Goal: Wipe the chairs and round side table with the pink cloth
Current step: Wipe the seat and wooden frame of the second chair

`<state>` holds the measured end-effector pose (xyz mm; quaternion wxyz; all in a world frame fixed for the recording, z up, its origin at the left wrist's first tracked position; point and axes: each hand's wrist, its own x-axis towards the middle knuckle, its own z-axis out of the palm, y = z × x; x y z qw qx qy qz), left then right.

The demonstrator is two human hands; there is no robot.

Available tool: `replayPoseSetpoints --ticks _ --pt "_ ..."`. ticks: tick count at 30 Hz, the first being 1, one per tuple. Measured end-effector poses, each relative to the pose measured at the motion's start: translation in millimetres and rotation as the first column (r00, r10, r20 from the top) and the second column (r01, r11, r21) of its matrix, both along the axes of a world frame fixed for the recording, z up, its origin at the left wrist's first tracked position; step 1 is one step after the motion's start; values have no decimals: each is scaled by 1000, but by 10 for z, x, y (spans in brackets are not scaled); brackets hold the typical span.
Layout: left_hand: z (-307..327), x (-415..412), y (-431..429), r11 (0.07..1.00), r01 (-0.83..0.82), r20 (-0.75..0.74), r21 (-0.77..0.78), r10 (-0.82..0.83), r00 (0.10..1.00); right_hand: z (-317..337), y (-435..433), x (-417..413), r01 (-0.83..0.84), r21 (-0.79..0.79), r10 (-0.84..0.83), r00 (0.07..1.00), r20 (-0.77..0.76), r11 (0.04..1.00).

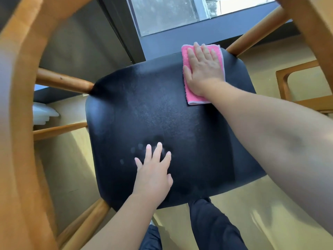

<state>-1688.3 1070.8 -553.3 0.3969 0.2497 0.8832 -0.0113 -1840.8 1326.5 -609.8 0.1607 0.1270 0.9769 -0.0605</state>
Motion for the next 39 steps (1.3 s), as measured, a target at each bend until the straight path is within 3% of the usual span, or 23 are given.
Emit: replayPoseSetpoints --ticks 8,11,23,26,32,39 --pt "-38 15 -20 996 56 3 -66 -56 998 25 114 82 -57 -33 57 998 -15 998" --pt "-36 22 -16 997 42 6 -66 -42 999 15 205 322 -2 -31 1 999 -48 1000" --pt "-27 54 -5 997 43 -54 -64 -46 997 70 -100 2503 197 -19 -195 978 70 980" --pt "-33 68 -18 998 44 -65 -50 -47 997 52 -148 2718 211 -27 -208 973 96 977" --pt "-39 81 -34 997 63 -92 -38 -67 994 60 -47 2484 167 -21 -166 985 50 986" --pt "-45 83 -37 997 64 -91 -47 -68 994 -6 388 1164 163 -16 -164 986 -37 986"
